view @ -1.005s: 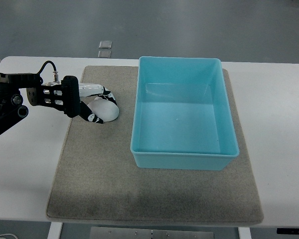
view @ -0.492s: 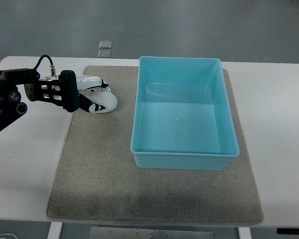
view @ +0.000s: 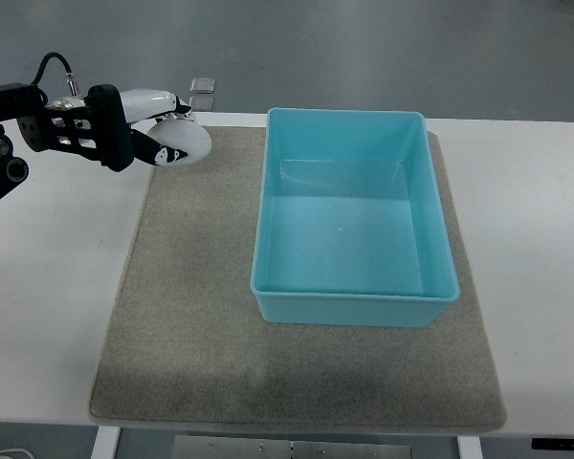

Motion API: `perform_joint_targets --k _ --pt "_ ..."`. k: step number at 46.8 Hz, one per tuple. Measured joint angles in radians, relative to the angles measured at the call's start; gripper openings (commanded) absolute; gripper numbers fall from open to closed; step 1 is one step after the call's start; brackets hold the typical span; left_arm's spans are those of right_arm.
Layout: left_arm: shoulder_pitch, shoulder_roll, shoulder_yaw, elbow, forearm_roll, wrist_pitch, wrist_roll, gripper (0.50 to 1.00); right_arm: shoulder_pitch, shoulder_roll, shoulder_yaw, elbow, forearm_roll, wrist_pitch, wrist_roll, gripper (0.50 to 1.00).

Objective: Place white toy into blue box with left hand
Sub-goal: 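Lift the toy with the left hand and carry it toward the blue box, then lower the toy into the blue box and open the left hand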

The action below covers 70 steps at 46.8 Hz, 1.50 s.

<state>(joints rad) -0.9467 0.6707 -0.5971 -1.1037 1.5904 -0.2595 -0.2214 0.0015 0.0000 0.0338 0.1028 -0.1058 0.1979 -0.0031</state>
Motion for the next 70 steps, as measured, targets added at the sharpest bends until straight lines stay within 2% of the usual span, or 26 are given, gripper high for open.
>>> perform_joint_targets --k 16,28,46,63,68,70 --pt "-0.124 0.015 0.004 -0.024 -0.032 -0.026 -0.003 0.5 0.0 0.0 0.0 0.0 0.0 0.0 0.0 0.936" --pt "-0.165 0.003 0.008 -0.083 -0.032 -0.127 -0.003 0.5 0.0 0.0 0.0 0.0 0.0 0.0 0.0 0.936" --pt "-0.266 -0.155 0.114 -0.097 -0.031 -0.143 0.001 0.5 0.0 0.0 0.0 0.0 0.0 0.0 0.0 0.936" --pt "-0.243 -0.276 0.15 -0.078 -0.019 -0.136 0.01 0.501 0.0 0.0 0.0 0.0 0.0 0.0 0.0 0.936" --pt "-0.197 -0.305 0.15 -0.075 -0.013 -0.128 0.01 0.773 0.0 0.0 0.0 0.0 0.0 0.0 0.0 0.936" --pt "-0.188 -0.309 0.15 -0.072 -0.012 -0.127 0.01 0.814 0.0 0.0 0.0 0.0 0.0 0.0 0.0 0.936"
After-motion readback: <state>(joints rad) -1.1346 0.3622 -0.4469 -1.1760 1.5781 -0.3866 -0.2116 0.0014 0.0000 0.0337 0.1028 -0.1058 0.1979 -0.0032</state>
